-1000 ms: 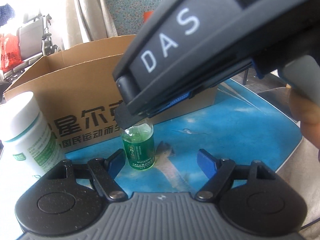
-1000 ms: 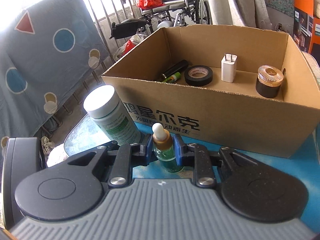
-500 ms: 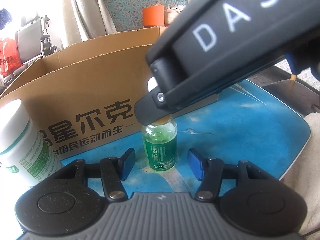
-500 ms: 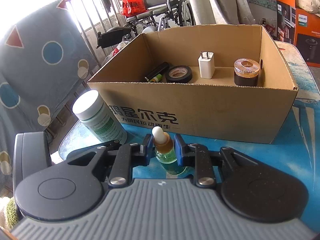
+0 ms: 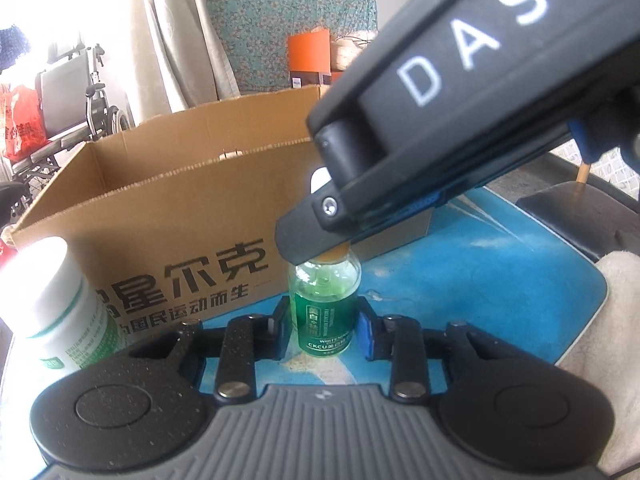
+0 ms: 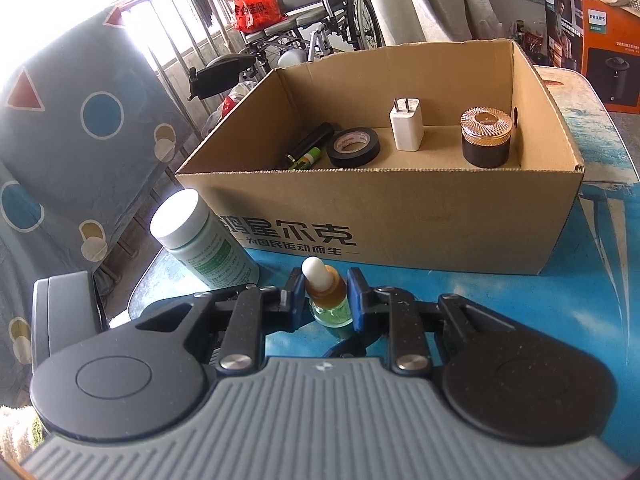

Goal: Organize rigid objects
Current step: 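Grasp the green dropper bottle with the right tool, then carry the green dropper bottle into the box and release it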

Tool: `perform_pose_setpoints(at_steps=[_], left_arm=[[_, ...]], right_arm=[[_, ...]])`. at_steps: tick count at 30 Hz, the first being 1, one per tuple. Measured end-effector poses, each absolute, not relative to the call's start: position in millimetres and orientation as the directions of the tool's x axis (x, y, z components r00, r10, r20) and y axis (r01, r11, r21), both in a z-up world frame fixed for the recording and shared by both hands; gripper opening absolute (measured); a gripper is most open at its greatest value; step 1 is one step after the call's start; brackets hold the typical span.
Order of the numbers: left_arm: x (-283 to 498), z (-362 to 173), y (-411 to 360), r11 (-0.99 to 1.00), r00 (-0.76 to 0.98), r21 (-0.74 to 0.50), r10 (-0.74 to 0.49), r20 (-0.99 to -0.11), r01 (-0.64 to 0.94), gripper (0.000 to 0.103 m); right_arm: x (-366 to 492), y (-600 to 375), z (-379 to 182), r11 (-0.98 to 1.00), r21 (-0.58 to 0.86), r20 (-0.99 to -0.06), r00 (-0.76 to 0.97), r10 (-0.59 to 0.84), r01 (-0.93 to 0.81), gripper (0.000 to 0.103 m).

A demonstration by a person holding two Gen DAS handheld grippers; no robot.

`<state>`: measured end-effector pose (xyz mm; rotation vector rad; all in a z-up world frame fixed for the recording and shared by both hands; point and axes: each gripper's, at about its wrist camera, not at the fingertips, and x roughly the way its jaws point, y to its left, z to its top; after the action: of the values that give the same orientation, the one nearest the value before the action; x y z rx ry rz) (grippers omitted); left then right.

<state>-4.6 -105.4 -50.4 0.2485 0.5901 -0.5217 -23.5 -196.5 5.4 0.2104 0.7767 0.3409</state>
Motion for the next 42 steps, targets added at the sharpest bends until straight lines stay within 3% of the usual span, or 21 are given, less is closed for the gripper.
perform_pose_setpoints(at_steps=[9,14,18,25,35,40,42], left_arm=[[10,41,-95,0.868,0.801,0.102,-0.395,-0.451,0.486,0.033],[59,53,-117,0.869,0.769,0.068,-0.395,-0.503,0.491,0.034],[110,36,-126,0.862,0.662,-0.059,-0.429,-0.615,0.504,0.033],[168,9,-127,0.891,0.545,-0.134,-0.378,-0.749,0.433,0.033],[191,0,-118,0.911,0.494,-0.156,-0.344,-0.799,0.382,0.033],[187,-1,-113,0.906,0.485,-0.179,-0.362,-0.796,0.383,0.039],[182,3,-113,0.907,0.501,-0.165,-0.358,-0.788,0.387,0.047]], right_arm=[[-12,-197,107,0.902,0.257,-0.515,0.741,0.432,-0.348,0.021],[42,-208,133,0.894,0.241,-0.527,0.722,0.448,-0.378,0.021],[99,-223,119,0.893,0.275,-0.597,0.664,0.450,-0.357,0.021],[175,-240,65,0.880,0.363,-0.685,0.553,0.475,-0.307,0.021],[211,-230,13,0.860,0.404,-0.720,0.471,0.509,-0.311,0.018],[212,-227,3,0.848,0.435,-0.721,0.447,0.529,-0.303,0.019],[209,-227,6,0.846,0.437,-0.714,0.454,0.533,-0.306,0.019]])
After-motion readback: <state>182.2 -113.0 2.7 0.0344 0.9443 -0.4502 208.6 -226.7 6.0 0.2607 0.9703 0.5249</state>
